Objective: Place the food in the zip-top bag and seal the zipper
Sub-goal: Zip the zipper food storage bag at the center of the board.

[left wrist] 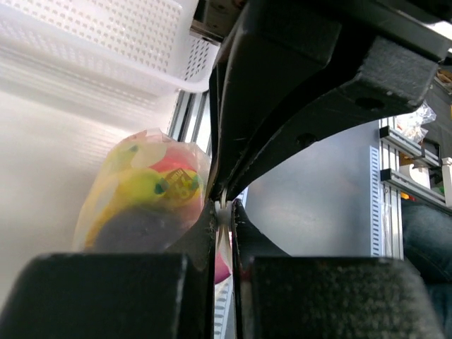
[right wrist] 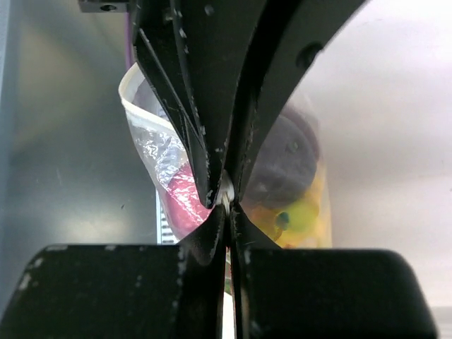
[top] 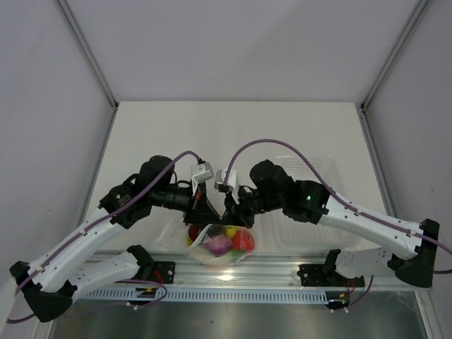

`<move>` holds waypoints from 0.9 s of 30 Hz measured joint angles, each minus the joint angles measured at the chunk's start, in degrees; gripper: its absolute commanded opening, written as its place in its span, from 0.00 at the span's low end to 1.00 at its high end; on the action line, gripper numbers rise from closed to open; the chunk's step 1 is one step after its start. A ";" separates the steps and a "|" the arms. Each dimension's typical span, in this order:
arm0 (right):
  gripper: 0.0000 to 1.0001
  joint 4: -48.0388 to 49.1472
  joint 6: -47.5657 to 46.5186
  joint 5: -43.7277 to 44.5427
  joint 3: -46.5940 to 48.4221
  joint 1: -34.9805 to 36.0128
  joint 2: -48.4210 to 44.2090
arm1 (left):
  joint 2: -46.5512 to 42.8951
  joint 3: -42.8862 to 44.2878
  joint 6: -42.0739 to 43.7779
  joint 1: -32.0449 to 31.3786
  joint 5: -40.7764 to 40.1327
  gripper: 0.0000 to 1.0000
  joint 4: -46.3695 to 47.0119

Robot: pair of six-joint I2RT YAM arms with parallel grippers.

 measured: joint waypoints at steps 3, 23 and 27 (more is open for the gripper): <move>0.00 6.75 3.45 4.04 -6.14 1.29 -3.13 | 0.00 -1.14 -0.07 -0.26 -0.98 0.01 0.09; 0.00 18.67 10.43 19.34 -16.57 -0.09 -11.96 | -4.02 -2.86 0.79 -0.24 -6.86 0.01 2.45; 0.00 17.55 10.49 19.82 -16.68 -2.58 -13.14 | -4.87 -2.86 1.22 -0.24 -8.48 0.00 1.46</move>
